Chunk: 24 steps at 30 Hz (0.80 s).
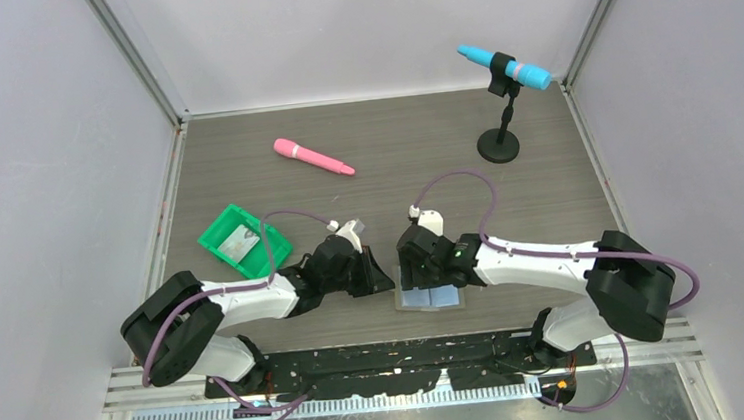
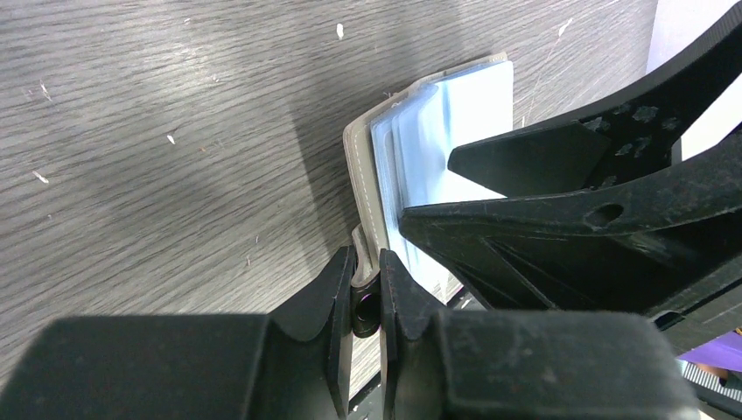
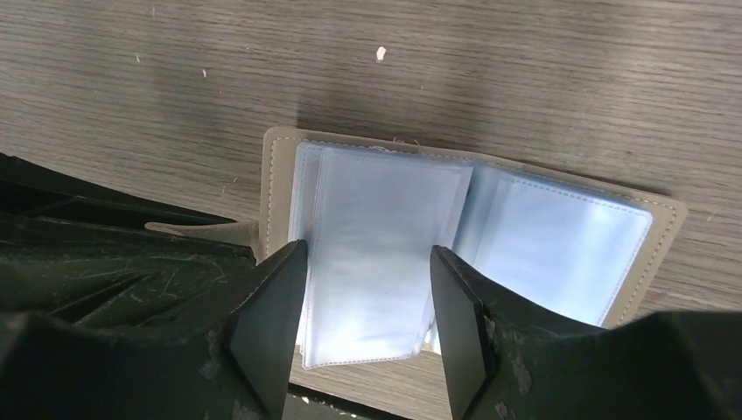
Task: Take the credit cards out of the card holder
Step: Remove the credit card from the card holder.
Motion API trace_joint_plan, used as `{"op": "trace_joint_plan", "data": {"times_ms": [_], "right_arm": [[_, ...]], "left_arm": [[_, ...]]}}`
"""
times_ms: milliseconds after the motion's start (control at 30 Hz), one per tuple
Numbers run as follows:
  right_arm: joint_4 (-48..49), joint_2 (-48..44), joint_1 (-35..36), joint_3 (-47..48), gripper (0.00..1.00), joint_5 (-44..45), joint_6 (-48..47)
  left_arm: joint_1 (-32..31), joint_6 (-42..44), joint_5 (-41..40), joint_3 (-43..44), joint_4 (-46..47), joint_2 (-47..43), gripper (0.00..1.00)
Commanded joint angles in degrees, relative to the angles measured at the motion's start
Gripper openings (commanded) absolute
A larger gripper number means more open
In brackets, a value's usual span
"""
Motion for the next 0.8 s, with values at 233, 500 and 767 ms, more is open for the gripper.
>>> {"op": "trace_joint_plan", "data": {"times_ms": [233, 500, 767], "right_arm": [[-5.3, -5.1, 0.2, -1.2, 0.6, 4.9, 0.1], [-8.8, -9.5, 0.0, -3.1, 0.6, 6.8, 0.6], [-12.0, -14.0, -0.1, -4.6, 0.6, 8.2, 1.3]], "left_arm": [[-0.4, 0.5, -1.9, -0.5, 0.1, -1.7, 0.0], [-0.4, 0.6, -2.2, -0.6, -0.2, -1.6, 0.0], [-0.4, 0.6, -2.7, -0.9, -0.6, -1.8, 0.0]]}}
